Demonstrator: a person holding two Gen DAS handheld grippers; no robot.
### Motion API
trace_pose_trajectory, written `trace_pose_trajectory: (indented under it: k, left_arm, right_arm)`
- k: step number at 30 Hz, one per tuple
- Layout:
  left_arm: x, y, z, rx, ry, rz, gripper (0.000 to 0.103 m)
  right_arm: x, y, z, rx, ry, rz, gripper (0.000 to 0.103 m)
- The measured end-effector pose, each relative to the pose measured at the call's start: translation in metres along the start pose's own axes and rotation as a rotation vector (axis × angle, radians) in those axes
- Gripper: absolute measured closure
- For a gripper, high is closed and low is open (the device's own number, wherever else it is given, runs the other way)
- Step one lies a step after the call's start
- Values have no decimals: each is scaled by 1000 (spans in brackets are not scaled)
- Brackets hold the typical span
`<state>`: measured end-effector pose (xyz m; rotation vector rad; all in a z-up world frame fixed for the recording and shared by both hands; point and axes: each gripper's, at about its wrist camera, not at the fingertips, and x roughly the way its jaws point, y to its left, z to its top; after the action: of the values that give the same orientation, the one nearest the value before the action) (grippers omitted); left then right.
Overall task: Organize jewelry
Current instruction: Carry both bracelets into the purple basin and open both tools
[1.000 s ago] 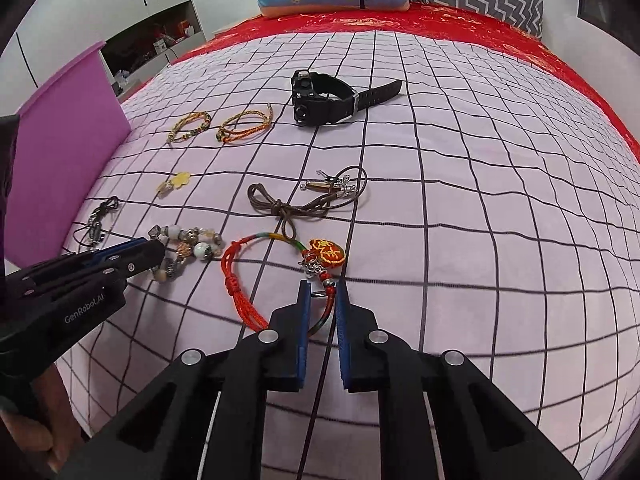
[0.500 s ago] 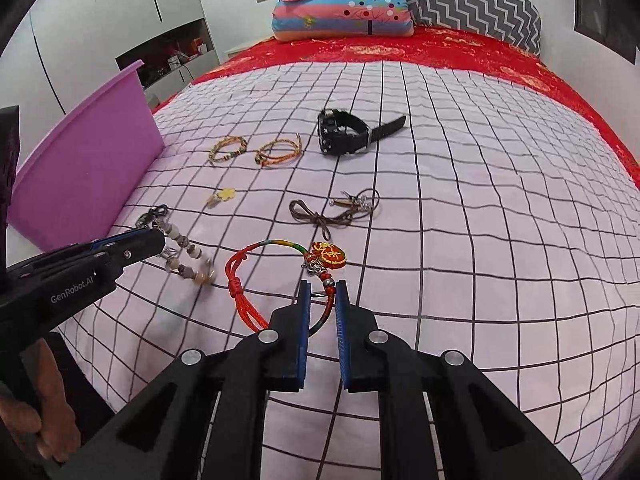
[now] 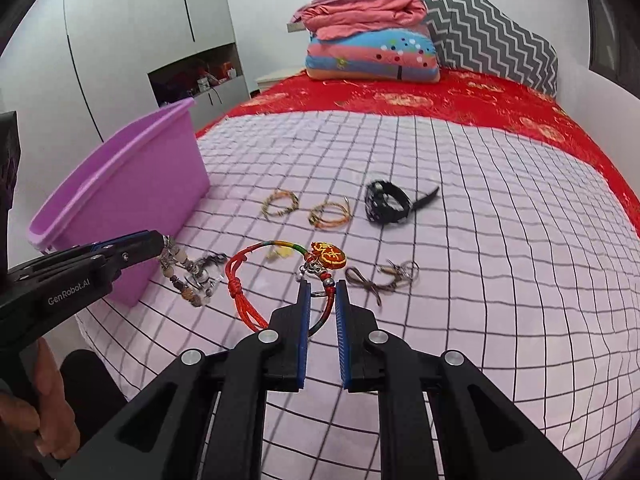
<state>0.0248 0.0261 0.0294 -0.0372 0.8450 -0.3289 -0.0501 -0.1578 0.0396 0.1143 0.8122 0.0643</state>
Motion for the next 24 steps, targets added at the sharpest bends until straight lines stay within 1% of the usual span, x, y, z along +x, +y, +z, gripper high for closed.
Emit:
trace_pose_trajectory:
  k: [7,14,16,21,24]
  left_arm:
    - [-43,24,28,-15,-83,16,94]
    - [-78,59,53,-40,-157,54,94]
    - [-86,75,60,-55,-176,73,94]
    - [-94,114,68,-96,-198,120,93]
    - [-92,141,70,-131,-190,145,93]
  right_arm:
    - [-16,33,34,-39,-64,46,91]
    - [-21,83,72,-103,-117,123,91]
    - [-19,102,82,-127,-127,146,91]
    - [-13,147,102,-185,-145,195,91]
    - [-4,178,114,-220,-146,228,91]
